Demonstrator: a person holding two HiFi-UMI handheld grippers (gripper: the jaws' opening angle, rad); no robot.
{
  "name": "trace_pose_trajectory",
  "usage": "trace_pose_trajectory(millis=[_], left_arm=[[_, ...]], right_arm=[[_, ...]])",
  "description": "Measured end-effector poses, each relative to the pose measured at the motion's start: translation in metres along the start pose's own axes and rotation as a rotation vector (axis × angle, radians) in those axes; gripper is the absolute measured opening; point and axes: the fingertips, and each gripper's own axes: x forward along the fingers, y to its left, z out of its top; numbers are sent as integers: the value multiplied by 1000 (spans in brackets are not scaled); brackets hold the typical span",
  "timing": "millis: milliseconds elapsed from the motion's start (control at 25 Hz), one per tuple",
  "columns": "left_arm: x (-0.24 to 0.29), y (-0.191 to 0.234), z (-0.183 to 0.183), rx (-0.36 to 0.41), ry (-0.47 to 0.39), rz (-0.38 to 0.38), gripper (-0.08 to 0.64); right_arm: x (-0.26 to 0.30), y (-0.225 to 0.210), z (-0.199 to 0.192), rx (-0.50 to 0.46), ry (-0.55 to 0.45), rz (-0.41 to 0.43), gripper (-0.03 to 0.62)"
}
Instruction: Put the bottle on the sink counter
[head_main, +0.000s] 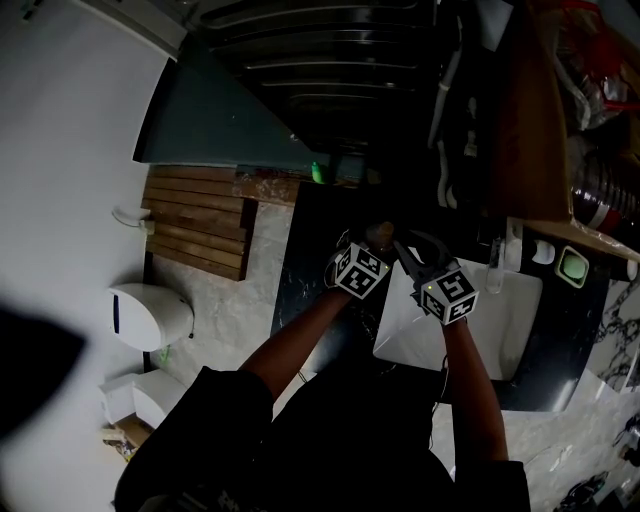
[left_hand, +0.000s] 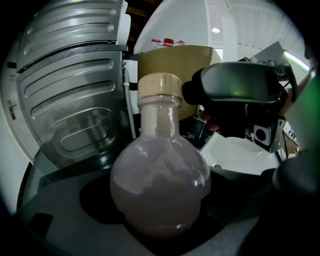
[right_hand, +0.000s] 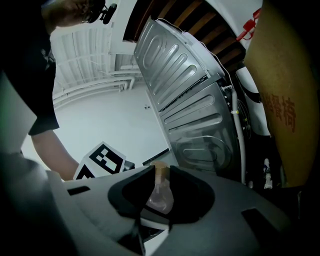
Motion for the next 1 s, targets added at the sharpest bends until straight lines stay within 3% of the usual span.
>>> trace_pose_trajectory(millis=[400,1000], left_arm=[[1,1,-1,-7,17,6,405],[1,-1,0,4,-4,-2,405]], right_arm=[[-30,-9,-16,63,-40,-67,80],[1,12,-2,30,-29,51,81]])
